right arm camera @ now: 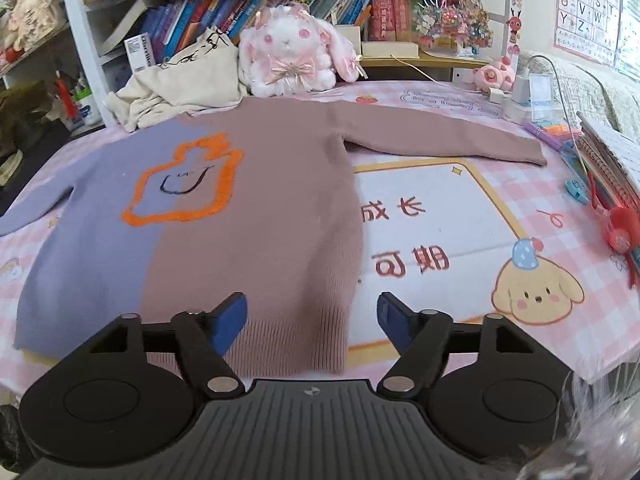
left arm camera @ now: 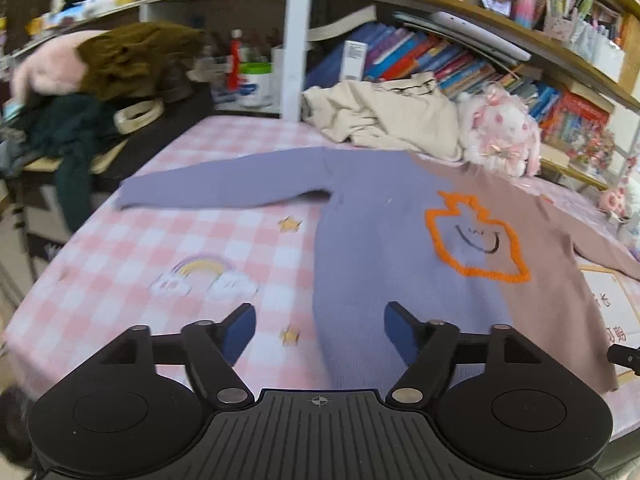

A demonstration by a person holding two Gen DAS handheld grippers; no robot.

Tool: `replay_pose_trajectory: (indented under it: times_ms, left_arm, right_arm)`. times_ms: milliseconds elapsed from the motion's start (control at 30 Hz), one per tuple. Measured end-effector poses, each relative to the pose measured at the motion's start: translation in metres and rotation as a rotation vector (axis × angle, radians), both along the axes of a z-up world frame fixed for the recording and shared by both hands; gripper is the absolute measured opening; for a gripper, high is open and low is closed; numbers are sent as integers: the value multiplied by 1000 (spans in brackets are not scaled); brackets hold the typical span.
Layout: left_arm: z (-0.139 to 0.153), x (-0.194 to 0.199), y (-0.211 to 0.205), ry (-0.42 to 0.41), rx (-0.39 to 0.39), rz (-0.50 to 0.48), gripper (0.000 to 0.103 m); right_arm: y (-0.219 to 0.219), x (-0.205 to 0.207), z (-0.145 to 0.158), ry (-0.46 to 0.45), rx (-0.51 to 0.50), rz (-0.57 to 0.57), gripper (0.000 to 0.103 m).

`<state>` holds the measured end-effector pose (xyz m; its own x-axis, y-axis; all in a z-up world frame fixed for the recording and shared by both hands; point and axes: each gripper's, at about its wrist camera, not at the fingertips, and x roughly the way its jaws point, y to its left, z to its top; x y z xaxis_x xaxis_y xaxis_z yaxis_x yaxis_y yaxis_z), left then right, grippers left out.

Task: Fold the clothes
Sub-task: 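Open both grippers and release the flattened sweater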

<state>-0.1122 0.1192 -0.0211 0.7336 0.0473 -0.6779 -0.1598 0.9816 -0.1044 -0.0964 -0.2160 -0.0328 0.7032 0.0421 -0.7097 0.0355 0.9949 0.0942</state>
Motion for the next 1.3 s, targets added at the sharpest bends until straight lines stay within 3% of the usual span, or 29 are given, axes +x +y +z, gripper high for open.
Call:
replay_pose_trajectory:
  times_ms: [67,200,267,367,500,700,1200,1300]
  left_arm:
    - [-2,-16,-7,-28,-10,9,95]
    - [-4,-29,-34,-14,23,-53,96]
    - [1,-30,-45,-25,62,-124,96]
    - [5,-29,-52,-48,101,-157,99]
    - [3,-28,-44,-52,98,-185,99]
    - [-5,-18,-10,-45,74,-220,99]
    - [-17,50,112,7,15,-313,99]
    - [-17,56,125,3,16,-314,99]
  right_arm:
    - [4,-11,0,-16,-37,-16,84]
    - [18,-38,2,-87,-110,-26,102]
    - [26,-50,2,-127,-136,-17,102]
    - [36,-55,2,-126,-151,23,102]
    - [47,-54,4,-125,-153,18,102]
    - [72,-52,4,-94,-148,-59,102]
    - [187,-33,4,-21,-134,-251,103]
    - [209,-28,3,-10,-126,-229,103]
